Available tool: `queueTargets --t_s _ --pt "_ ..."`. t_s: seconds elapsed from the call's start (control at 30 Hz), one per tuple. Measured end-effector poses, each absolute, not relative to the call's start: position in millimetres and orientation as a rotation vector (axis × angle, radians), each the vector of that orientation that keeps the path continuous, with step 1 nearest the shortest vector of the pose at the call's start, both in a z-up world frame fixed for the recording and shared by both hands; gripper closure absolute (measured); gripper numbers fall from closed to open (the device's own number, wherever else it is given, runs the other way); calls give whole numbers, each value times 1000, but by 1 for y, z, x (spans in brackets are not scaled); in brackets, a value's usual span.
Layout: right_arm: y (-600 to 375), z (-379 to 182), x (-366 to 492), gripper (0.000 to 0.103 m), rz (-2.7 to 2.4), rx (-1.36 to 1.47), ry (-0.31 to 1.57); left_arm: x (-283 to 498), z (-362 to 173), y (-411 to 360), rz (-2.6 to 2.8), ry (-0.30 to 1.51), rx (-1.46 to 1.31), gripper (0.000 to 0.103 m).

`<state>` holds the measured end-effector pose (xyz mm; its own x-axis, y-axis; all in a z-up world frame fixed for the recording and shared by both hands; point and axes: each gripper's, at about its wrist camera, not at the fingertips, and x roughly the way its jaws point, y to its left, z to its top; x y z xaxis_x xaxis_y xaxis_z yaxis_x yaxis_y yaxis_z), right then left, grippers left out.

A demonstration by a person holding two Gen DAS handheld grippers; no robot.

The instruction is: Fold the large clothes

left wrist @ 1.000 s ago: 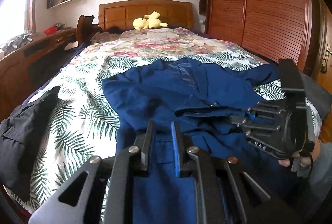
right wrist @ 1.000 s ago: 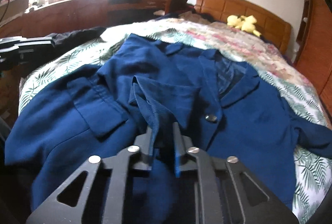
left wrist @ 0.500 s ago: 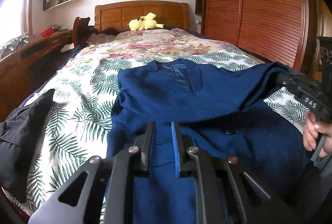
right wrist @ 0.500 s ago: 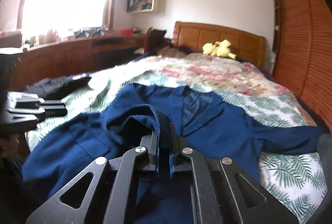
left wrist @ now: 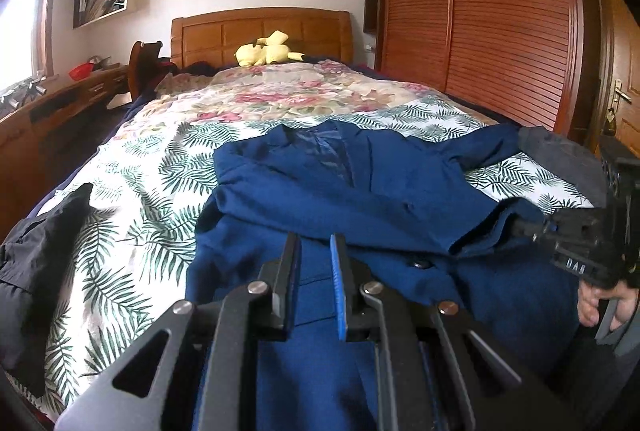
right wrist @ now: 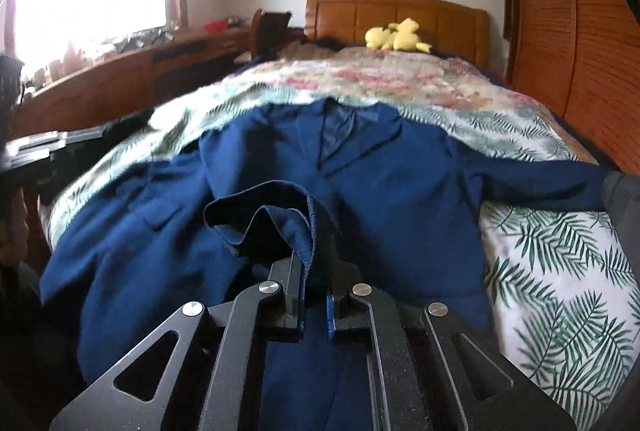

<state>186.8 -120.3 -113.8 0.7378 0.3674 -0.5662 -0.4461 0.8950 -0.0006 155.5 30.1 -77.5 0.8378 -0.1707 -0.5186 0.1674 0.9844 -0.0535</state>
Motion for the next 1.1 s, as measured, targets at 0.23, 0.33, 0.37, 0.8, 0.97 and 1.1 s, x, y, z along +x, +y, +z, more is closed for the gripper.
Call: queueTargets --t_s 0.23,0.33,0.37,0.8,0.97,1.1 --pt "-109 -129 171 95 469 -184 641 152 -72 26 -192 529 -6 91" --pt "-107 -130 164 89 467 -212 650 150 -69 26 -192 519 -4 91" --pt "-106 -128 160 84 471 -227 643 150 -68 26 -192 515 -5 91" --pt "-68 -109 172 41 584 -313 640 144 -64 32 -181 493 -11 91" --pt "-33 -135 191 42 617 -397 748 142 -64 31 -188 496 -12 91" --pt "-25 -158 200 43 580 -453 795 139 -64 31 -195 496 -8 91"
